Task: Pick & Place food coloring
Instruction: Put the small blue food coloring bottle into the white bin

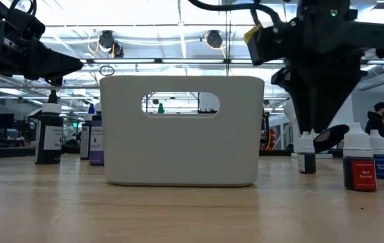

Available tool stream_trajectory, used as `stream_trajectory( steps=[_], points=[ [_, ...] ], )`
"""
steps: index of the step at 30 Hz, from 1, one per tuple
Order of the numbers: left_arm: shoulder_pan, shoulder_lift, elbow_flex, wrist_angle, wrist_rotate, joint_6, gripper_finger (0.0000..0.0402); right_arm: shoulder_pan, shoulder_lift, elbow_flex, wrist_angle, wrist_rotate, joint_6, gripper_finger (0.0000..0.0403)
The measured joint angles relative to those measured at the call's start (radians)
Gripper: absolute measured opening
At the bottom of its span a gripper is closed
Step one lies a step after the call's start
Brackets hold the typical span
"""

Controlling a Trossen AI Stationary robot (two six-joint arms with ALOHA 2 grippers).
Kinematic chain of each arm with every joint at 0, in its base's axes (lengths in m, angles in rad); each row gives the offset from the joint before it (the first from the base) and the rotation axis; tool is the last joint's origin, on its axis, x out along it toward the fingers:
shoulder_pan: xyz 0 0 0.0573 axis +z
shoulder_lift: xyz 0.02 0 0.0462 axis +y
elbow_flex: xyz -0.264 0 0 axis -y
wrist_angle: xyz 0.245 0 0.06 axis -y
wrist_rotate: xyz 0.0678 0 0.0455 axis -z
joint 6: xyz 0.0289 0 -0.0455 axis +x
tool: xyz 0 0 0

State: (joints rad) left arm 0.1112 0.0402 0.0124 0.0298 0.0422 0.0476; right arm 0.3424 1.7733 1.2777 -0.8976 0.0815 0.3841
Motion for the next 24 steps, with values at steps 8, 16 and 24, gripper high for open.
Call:
stream_trajectory(
  steps=[8,16,24],
  points=[
    [0.0,0.0,0.0,0.0,0.0,0.0,0.0058,-0.001,0.0,-0.016,0.055,-0.007,-0.003,0.013],
    [0.0,0.0,0.0,0.0,0.0,0.0,0.0058,-0.003,0.002,-0.016,0.068,-0.005,-0.009,0.013],
    [0.0,0.0,0.0,0.0,0.0,0.0,0.0058,-0.008,0.02,-0.016,0.078,-0.005,-0.026,0.013]
  ],
)
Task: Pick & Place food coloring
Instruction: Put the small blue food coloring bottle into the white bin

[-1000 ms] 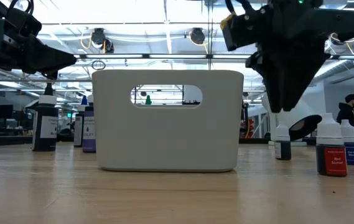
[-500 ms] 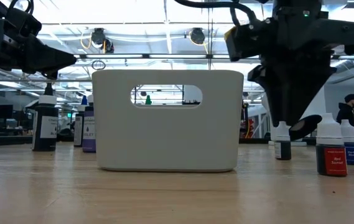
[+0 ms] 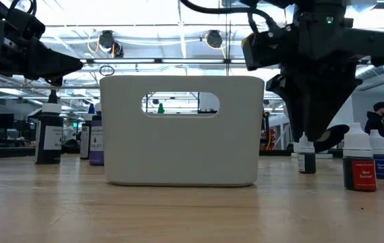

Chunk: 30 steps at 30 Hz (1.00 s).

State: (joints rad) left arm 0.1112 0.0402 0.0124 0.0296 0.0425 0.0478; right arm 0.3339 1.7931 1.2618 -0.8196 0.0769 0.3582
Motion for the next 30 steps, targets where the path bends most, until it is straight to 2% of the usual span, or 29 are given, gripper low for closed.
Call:
stream_trajectory(
  steps=[30],
  points=[
    [0.0,0.0,0.0,0.0,0.0,0.0,0.0058,-0.001,-0.001,-0.007,0.03,0.0,-0.005,0.013]
  ],
)
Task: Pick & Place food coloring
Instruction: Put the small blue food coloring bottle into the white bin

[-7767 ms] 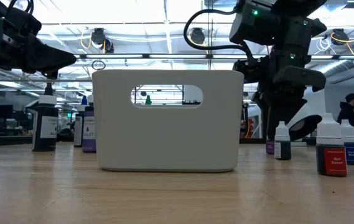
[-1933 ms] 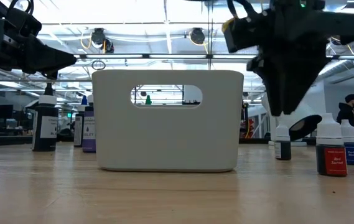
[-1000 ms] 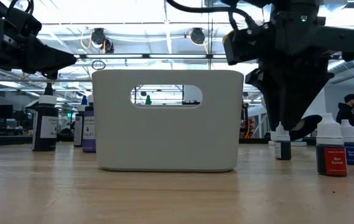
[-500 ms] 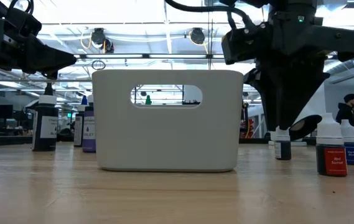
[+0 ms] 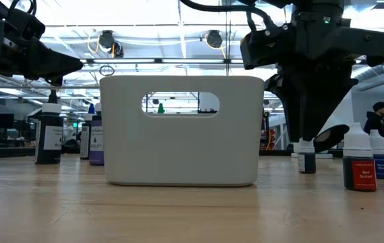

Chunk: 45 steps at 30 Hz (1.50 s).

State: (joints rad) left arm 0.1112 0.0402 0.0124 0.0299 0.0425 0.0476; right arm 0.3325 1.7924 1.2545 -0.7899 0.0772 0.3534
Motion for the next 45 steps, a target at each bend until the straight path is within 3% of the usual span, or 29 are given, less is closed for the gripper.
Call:
stream_trajectory(
  steps=[35,45],
  points=[
    [0.0,0.0,0.0,0.0,0.0,0.0,0.0058,-0.005,0.0,-0.042,0.043,-0.029,-0.002,0.0129],
    [0.0,0.0,0.0,0.0,0.0,0.0,0.0058,-0.031,0.0,-0.111,0.12,-0.11,0.002,0.0093]
  ],
)
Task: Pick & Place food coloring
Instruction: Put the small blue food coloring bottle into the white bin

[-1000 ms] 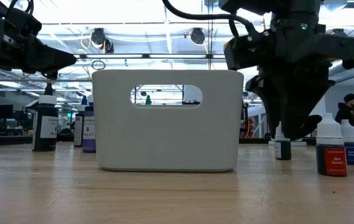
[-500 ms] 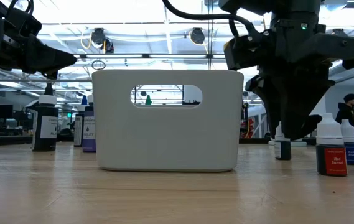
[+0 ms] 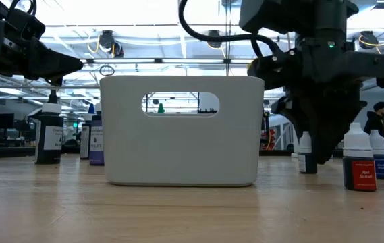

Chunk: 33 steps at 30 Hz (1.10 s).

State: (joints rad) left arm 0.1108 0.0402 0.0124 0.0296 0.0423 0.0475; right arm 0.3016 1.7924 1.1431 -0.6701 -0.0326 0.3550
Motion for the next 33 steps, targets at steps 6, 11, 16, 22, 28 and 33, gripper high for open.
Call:
stream_trajectory(
  steps=[6,11,16,22,28,33],
  points=[
    [0.0,0.0,0.0,0.0,0.0,0.0,0.0058,0.0,0.0,0.0,0.008,0.0,0.0,0.0094],
    [0.0,0.0,0.0,0.0,0.0,0.0,0.0058,0.0,0.0,0.0,0.008,0.001,0.004,0.0115],
    [0.0,0.0,0.0,0.0,0.0,0.0,0.0058,-0.001,0.0,0.0,0.008,0.002,0.011,0.0142],
    [0.0,0.0,0.0,0.0,0.0,0.0,0.0058,-0.001,0.0,0.0,0.016,0.003,0.019,0.0166],
    [0.0,0.0,0.0,0.0,0.0,0.0,0.0058,-0.002,0.0,0.0,0.027,0.004,0.018,0.0169],
    [0.0,0.0,0.0,0.0,0.0,0.0,0.0058,-0.006,0.0,0.0,0.027,0.004,0.016,0.0161]
  ],
)
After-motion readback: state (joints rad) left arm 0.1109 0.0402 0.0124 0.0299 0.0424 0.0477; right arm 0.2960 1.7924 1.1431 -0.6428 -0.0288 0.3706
